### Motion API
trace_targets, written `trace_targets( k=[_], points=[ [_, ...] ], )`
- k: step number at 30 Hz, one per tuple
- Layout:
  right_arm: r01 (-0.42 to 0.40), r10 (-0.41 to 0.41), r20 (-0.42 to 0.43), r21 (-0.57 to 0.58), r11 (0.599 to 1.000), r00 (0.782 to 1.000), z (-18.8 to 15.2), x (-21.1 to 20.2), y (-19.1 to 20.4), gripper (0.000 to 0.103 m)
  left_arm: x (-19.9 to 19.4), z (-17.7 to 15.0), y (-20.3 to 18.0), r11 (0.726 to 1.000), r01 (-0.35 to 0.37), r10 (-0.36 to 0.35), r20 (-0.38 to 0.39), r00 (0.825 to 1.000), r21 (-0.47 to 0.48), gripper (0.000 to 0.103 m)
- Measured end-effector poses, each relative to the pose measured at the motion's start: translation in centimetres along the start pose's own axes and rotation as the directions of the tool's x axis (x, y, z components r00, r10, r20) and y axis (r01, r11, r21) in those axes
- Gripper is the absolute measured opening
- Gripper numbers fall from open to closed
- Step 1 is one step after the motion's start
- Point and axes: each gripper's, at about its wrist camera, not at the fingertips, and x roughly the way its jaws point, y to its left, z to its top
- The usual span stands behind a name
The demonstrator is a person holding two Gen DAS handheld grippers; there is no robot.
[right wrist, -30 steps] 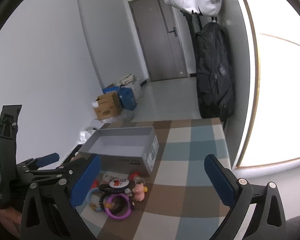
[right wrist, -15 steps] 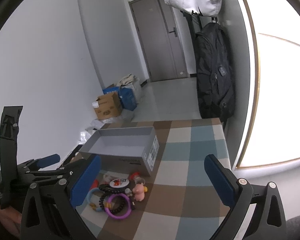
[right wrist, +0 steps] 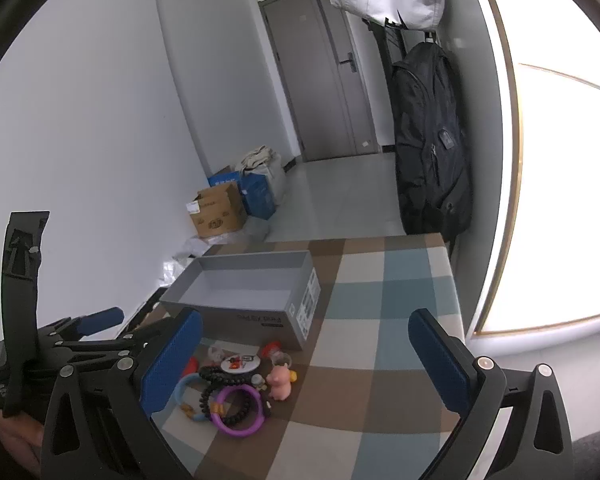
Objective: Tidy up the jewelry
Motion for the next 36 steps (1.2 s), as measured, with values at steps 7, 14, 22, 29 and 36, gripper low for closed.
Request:
trace_targets(
  k=[7, 14, 22, 29, 36],
  points=[
    [-0.001, 0.001, -0.002, -0.002, 1.0, 1.0, -0.1, -0.1, 0.1, 0.103, 0.2, 0.0, -0.3, 1.0, 0.002, -0.002, -0.001, 1.0, -0.001, 0.102],
    [-0.001, 0.001, -0.002, -0.003, 1.0, 1.0, -0.1, -0.1, 0.2, 0.103, 0.5, -0.1, -0.6, 1.0, 0.004, -0.004, 0.0, 1.0, -0.003, 0.102],
    [-0.004, 0.004, -0.012, -0.001, 1.0, 1.0, -0.2, 0.1, 0.4, 0.103, 0.4, -0.2, -0.6, 1.0, 0.009, -0.009, -0.002, 1.0, -0.004, 0.102],
    [-0.022, 0.022, -0.04, 0.002, 1.0, 0.999, -0.3, 0.7, 0.5, 0.103, 0.2, -0.2, 0.0, 0.999, 0.035, -0.035, -0.018, 0.999, -0.013, 0.102],
    [-0.061, 0.061, -0.13, -0.001, 0.998, 0.99, -1.2, 2.1, 0.9, 0.103, 0.4, -0.2, 1.2, 0.997, 0.061, -0.063, -0.053, 0.997, -0.036, 0.102]
  ],
)
